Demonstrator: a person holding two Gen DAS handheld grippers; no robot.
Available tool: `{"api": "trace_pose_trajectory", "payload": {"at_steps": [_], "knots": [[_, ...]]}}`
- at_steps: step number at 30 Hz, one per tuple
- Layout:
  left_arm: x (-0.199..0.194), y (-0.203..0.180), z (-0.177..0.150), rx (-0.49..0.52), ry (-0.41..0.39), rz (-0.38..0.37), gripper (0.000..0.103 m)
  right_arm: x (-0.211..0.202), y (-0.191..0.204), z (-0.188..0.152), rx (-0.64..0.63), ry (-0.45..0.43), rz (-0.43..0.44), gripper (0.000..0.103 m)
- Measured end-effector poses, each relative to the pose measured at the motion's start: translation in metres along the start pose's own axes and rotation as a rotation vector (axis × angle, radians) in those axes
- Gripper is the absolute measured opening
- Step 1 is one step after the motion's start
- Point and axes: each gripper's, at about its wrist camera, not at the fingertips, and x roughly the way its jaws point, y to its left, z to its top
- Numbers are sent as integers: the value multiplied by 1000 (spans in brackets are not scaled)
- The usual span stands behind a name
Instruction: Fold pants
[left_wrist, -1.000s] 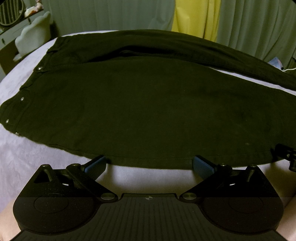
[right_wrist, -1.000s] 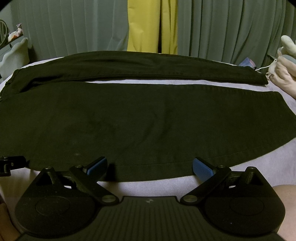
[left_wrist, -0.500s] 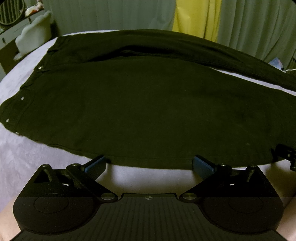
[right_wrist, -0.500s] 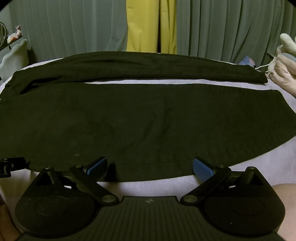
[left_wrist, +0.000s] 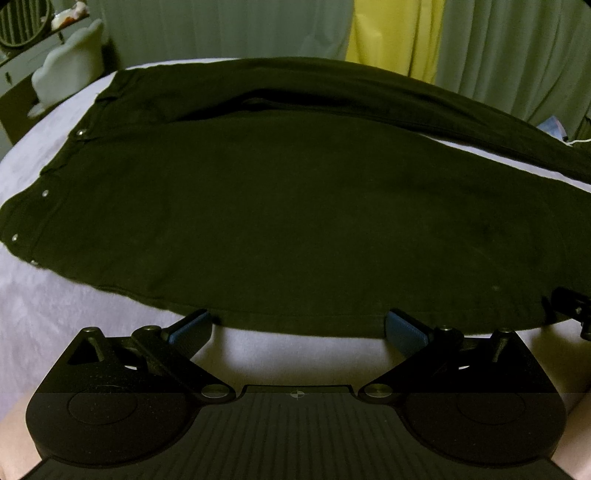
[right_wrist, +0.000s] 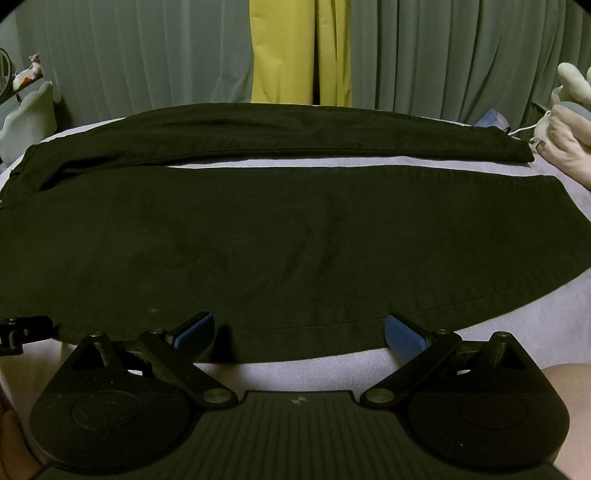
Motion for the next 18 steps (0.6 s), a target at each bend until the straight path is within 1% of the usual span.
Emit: {"api": "trace_pose_trajectory", "payload": {"at_steps": [1, 3, 18], "knots": [[0, 0, 0, -1, 0, -1, 103, 0, 2, 0, 0, 0, 0, 99], [0, -1, 0, -1, 0, -1, 103, 1, -12, 2, 4, -1, 2, 99], [-4, 2, -2, -35, -11, -2, 103, 2, -14, 1, 12, 0, 10, 99]]}}
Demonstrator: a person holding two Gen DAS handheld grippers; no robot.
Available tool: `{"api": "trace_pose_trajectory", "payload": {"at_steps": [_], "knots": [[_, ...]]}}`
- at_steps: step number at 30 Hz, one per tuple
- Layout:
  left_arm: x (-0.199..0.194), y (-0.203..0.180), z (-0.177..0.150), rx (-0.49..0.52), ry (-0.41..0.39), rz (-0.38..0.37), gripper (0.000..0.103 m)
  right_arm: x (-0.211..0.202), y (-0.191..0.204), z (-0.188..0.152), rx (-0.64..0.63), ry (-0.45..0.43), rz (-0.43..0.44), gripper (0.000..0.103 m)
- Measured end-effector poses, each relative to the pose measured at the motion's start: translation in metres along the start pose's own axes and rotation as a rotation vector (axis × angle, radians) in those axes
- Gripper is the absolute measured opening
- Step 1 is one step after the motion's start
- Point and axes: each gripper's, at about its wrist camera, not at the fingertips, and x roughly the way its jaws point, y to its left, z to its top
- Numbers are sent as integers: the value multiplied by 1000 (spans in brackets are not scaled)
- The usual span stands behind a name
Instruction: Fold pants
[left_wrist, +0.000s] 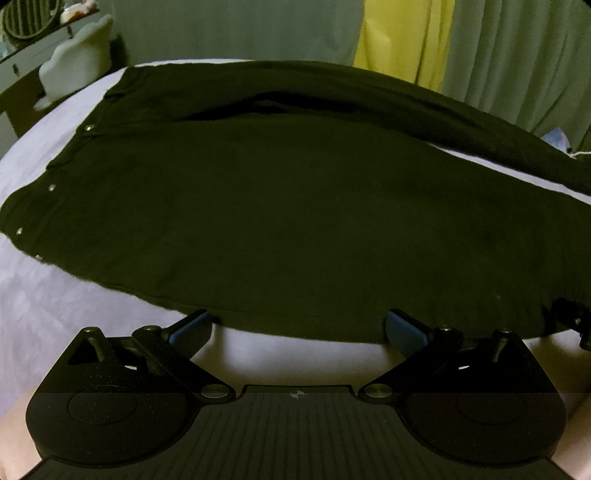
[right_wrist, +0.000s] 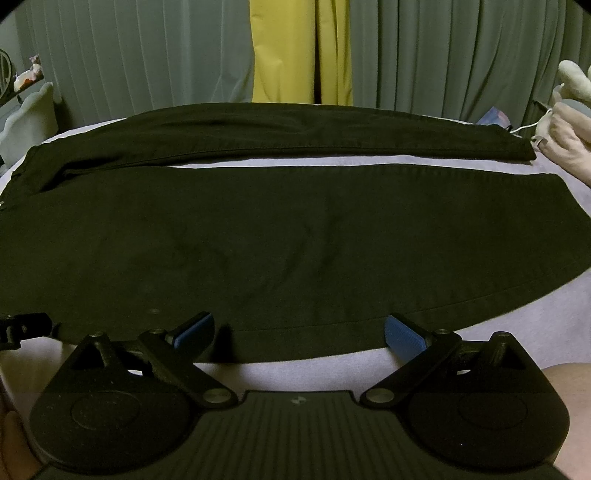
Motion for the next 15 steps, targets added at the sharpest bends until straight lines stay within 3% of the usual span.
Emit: {"api": "trace_pose_trajectory", "payload": {"at_steps": [15], "knots": [[-5, 2, 2, -17, -6, -4, 103, -2, -3, 1, 27, 9, 22, 99]]}}
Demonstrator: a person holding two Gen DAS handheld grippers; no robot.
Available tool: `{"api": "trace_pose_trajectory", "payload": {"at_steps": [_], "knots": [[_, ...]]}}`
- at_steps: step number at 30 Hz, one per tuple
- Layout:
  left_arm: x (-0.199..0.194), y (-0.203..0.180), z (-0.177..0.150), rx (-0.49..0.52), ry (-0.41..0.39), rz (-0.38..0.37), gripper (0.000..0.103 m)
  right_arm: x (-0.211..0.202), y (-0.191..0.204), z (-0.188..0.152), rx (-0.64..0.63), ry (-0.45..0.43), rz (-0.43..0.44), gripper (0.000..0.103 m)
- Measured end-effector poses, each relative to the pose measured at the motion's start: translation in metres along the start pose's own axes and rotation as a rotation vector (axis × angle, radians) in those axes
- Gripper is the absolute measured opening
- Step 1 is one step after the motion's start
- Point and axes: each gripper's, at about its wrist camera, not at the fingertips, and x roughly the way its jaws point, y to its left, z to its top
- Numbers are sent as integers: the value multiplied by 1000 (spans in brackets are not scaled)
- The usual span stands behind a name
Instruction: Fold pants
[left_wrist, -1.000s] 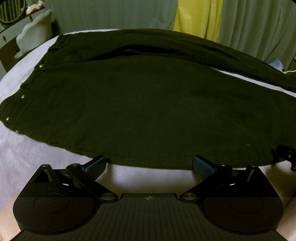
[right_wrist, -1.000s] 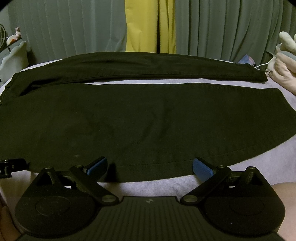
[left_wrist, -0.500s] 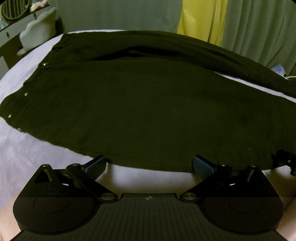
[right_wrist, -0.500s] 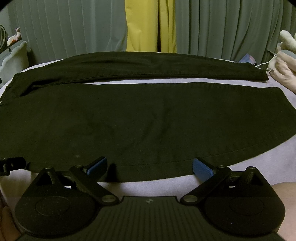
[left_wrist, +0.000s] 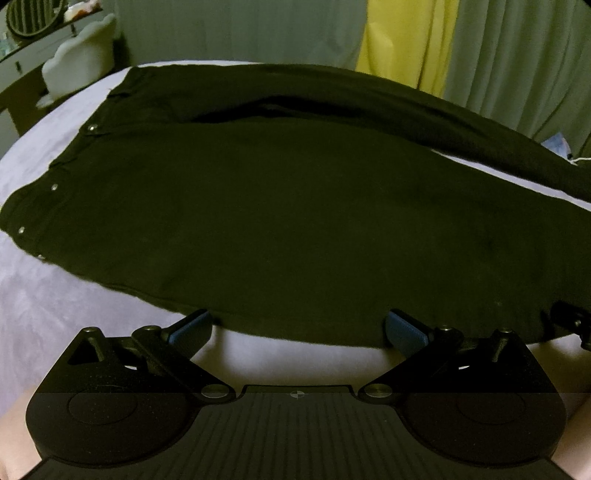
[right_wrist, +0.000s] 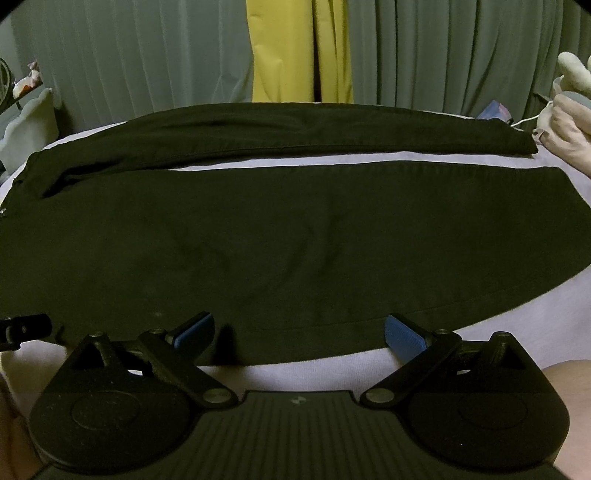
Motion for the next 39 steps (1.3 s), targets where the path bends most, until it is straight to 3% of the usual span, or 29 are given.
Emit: {"api": "trace_pose_trajectory", "payload": {"at_steps": [14, 19, 27, 31, 36, 39], "knots": [[-8, 1, 4, -11, -26, 9, 103, 7, -3, 10, 37, 71, 22, 99], [-14, -6, 22, -3, -59, 17, 103, 22, -12, 29, 70, 109, -2, 99], [1, -3, 86, -174, -173, 23, 103, 56, -33, 57, 169, 222, -40, 99], [25, 4, 95, -259, -239, 97, 103, 65, -35, 67, 173, 313, -31, 99], [44, 16, 73, -231, -351, 164, 103, 77, -33, 99, 124, 514, 4, 99], [50, 20, 76, -205, -362, 169, 103, 73, -50, 148, 159, 441, 18, 99]]}}
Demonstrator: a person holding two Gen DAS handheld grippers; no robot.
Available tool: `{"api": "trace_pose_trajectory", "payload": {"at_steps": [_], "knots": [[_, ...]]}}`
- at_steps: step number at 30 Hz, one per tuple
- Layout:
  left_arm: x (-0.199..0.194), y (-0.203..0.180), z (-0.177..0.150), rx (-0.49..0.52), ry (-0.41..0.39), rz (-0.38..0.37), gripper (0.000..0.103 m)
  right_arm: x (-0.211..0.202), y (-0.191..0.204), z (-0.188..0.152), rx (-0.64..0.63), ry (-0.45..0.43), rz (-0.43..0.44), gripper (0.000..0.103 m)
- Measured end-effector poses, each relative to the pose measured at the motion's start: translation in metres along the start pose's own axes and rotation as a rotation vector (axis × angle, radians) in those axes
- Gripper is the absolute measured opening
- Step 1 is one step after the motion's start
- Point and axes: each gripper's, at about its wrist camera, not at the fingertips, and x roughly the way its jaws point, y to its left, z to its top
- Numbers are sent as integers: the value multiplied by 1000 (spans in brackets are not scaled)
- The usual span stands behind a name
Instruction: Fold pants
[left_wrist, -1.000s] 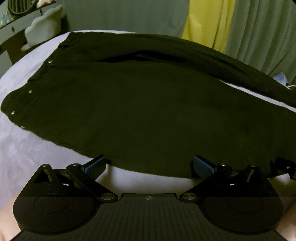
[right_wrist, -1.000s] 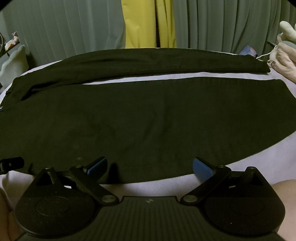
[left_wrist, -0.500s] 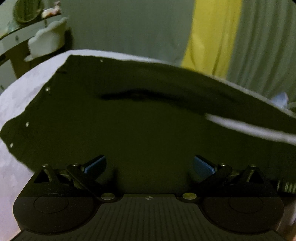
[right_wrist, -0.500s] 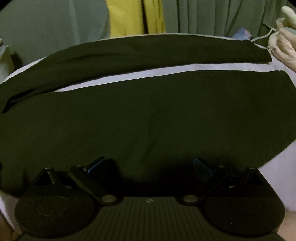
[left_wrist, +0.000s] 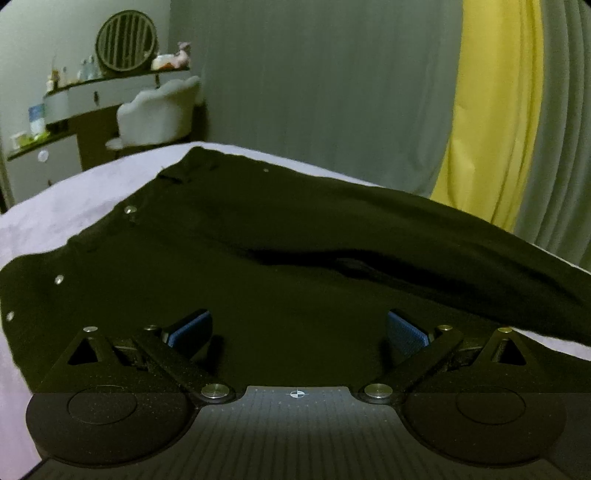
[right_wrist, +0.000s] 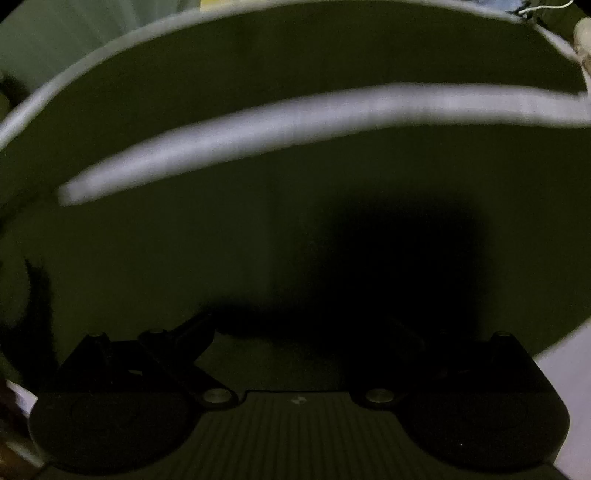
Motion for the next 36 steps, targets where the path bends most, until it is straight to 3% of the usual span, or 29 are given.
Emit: {"api": "trace_pose_trajectory", "payload": {"at_steps": [4, 8, 13, 18, 23, 26, 27, 30, 36], "knots": [[6, -7, -4, 4, -49, -16, 103, -16, -15, 93, 133, -137, -52, 99], [22, -20, -9, 93, -65, -15, 103, 6, -37, 180, 379, -132, -59, 98], [36, -31, -17, 154, -34, -30, 103, 44, -43, 240, 527, -142, -166, 83], [40, -31, -20, 151, -30, -34, 103, 72, -47, 256, 547, -119, -251, 73], [41, -29, -20, 138, -20, -37, 103, 80, -41, 258, 509, -130, -318, 71], [39, -30, -20, 132, -19, -33, 103, 76, -47, 255, 510, -146, -328, 47], [38, -29, -20, 128, -18, -34, 103, 73, -50, 253, 514, -147, -330, 35], [36, -29, -20, 118, -13, -37, 103, 69, -59, 246, 501, -161, -278, 20], [35, -27, -21, 112, -18, -42, 103, 63, -66, 233, 508, -207, -206, 8]]}}
